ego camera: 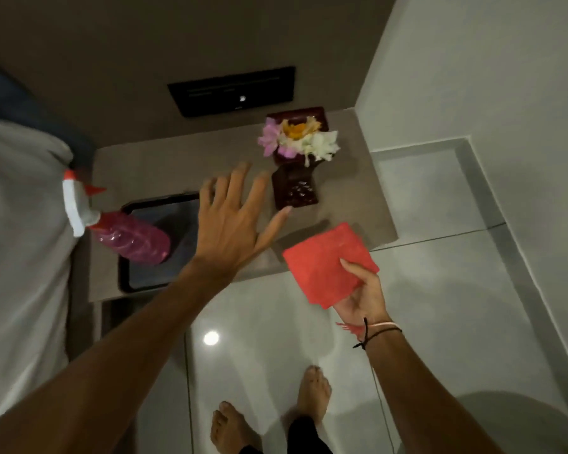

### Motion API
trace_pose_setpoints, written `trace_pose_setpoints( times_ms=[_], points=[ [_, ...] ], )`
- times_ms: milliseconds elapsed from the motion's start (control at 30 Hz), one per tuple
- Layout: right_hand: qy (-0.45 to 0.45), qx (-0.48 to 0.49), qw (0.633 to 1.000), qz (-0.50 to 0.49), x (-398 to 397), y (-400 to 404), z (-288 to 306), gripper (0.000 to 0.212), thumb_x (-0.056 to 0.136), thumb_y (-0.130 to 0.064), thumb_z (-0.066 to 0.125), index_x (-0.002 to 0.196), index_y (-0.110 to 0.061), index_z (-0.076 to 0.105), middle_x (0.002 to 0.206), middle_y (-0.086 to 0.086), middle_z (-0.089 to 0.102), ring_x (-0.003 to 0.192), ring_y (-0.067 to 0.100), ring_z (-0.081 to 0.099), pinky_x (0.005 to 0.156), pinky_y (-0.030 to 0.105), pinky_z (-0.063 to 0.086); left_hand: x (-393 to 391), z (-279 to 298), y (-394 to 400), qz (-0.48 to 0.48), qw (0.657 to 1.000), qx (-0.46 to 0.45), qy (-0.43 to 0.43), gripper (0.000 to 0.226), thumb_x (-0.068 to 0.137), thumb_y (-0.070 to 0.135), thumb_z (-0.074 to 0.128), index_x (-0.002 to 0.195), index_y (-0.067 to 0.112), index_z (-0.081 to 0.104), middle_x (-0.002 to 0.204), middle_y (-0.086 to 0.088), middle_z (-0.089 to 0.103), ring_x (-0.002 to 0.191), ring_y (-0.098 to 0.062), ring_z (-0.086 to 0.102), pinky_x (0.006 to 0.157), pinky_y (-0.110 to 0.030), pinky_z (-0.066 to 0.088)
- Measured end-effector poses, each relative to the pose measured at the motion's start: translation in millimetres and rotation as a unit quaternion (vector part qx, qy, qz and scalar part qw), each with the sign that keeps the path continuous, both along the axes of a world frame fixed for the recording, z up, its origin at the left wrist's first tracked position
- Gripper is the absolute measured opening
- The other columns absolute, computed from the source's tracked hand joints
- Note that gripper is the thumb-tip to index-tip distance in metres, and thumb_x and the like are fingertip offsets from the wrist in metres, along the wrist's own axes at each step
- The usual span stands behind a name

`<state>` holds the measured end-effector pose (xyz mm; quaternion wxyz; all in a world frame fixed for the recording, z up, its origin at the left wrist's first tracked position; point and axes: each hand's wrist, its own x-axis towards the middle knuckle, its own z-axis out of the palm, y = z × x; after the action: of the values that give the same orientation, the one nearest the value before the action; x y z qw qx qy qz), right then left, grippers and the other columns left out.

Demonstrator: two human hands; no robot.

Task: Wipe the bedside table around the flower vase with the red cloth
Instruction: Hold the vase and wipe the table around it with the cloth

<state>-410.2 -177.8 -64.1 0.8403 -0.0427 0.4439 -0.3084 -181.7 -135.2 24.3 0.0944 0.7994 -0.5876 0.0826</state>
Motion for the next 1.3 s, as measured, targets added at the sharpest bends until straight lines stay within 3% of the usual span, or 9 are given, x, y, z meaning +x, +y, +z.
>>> trace_pose_setpoints(
  times_ms=[167,300,567,667,767,867,1033,1200,1300],
  points=[
    [-0.016,0.013,1.0,0.009,0,-25,4,0.039,0.083,-0.014,0.067,0.122,-0.011,0.065,0.113,0.011,0.077,0.101,0.027,0.075,0.081,0.043,0.063,-6,18,-84,-0.091,0.994,0.062,0.002,0.075,0.096,0.056,0.043,0.159,0.019,0.029,0.168,-0.021,0.022,0.155,-0.038,0.025,0.127,-0.054,0.022],
    [-0.012,-0.01,0.999,0.033,7,-37,1,0.033,0.09,-0.017,0.063,0.123,-0.011,0.065,0.117,0.012,0.075,0.107,0.03,0.073,0.08,0.044,0.062,3,3,-114,-0.115,0.984,0.137,0.006,0.08,0.098,0.06,0.04,0.163,0.023,0.013,0.171,-0.019,0.004,0.16,-0.036,0.006,0.13,-0.054,0.012],
    [0.034,0.014,0.999,0.037,38,-40,-3,0.057,0.083,-0.012,0.069,0.138,-0.007,0.054,0.137,0.018,0.063,0.124,0.035,0.062,0.097,0.049,0.054,37,4,-154,-0.121,0.98,0.153,0.028,0.068,0.103,0.052,0.038,0.162,0.029,0.014,0.171,-0.015,0.015,0.159,-0.034,0.014,0.128,-0.054,0.019],
    [0.07,0.001,0.998,0.004,56,-39,0,0.058,0.081,-0.005,0.07,0.137,-0.006,0.056,0.137,0.02,0.062,0.123,0.037,0.061,0.09,0.049,0.057,51,13,-171,-0.128,0.973,0.185,0.056,0.069,0.103,0.051,0.039,0.162,0.028,0.011,0.171,-0.015,0.013,0.159,-0.034,0.012,0.129,-0.053,0.016],
    [0.136,-0.047,0.988,-0.054,78,-44,9,0.056,0.089,-0.005,0.065,0.142,-0.013,0.051,0.135,0.016,0.064,0.12,0.034,0.064,0.081,0.039,0.06,59,17,-181,-0.134,0.97,0.191,0.071,0.069,0.103,0.048,0.041,0.162,0.026,0.013,0.17,-0.017,0.016,0.158,-0.036,0.014,0.129,-0.053,0.018],
    [0.241,-0.064,0.962,-0.108,104,-56,19,0.051,0.095,-0.014,0.062,0.143,-0.02,0.049,0.135,0.008,0.064,0.116,0.025,0.064,0.096,0.038,0.054,67,19,-187,-0.147,0.964,0.202,0.091,0.069,0.104,0.046,0.041,0.163,0.024,0.013,0.17,-0.017,0.016,0.158,-0.036,0.014,0.129,-0.052,0.017],
    [0.382,-0.338,0.839,-0.191,151,-69,36,0.067,0.089,0.009,0.047,0.151,-0.015,0.038,0.156,0.006,0.045,0.14,0.016,0.047,0.116,0.025,0.038,76,19,-196,-0.163,0.958,0.212,0.106,0.07,0.104,0.046,0.041,0.163,0.022,0.013,0.17,-0.018,0.017,0.159,-0.035,0.013,0.129,-0.051,0.015],
    [0.585,-0.568,0.554,0.169,171,-80,-5,0.074,0.089,-0.018,0.051,0.157,-0.023,0.021,0.166,0.018,0.016,0.154,0.035,0.013,0.124,0.055,0.019,76,16,-194,-0.168,0.961,0.199,0.097,0.069,0.104,0.046,0.042,0.162,0.019,0.016,0.169,-0.019,0.02,0.158,-0.037,0.017,0.128,-0.053,0.018],
    [0.614,-0.61,0.418,0.275,158,-74,-33,0.053,0.106,-0.031,0.024,0.158,-0.022,0.022,0.165,0.022,0.018,0.154,0.038,0.014,0.122,0.058,0.025,78,16,-197,-0.171,0.961,0.199,0.091,0.069,0.104,0.046,0.042,0.162,0.018,0.017,0.168,-0.02,0.022,0.157,-0.037,0.019,0.127,-0.055,0.021]
  ],
)
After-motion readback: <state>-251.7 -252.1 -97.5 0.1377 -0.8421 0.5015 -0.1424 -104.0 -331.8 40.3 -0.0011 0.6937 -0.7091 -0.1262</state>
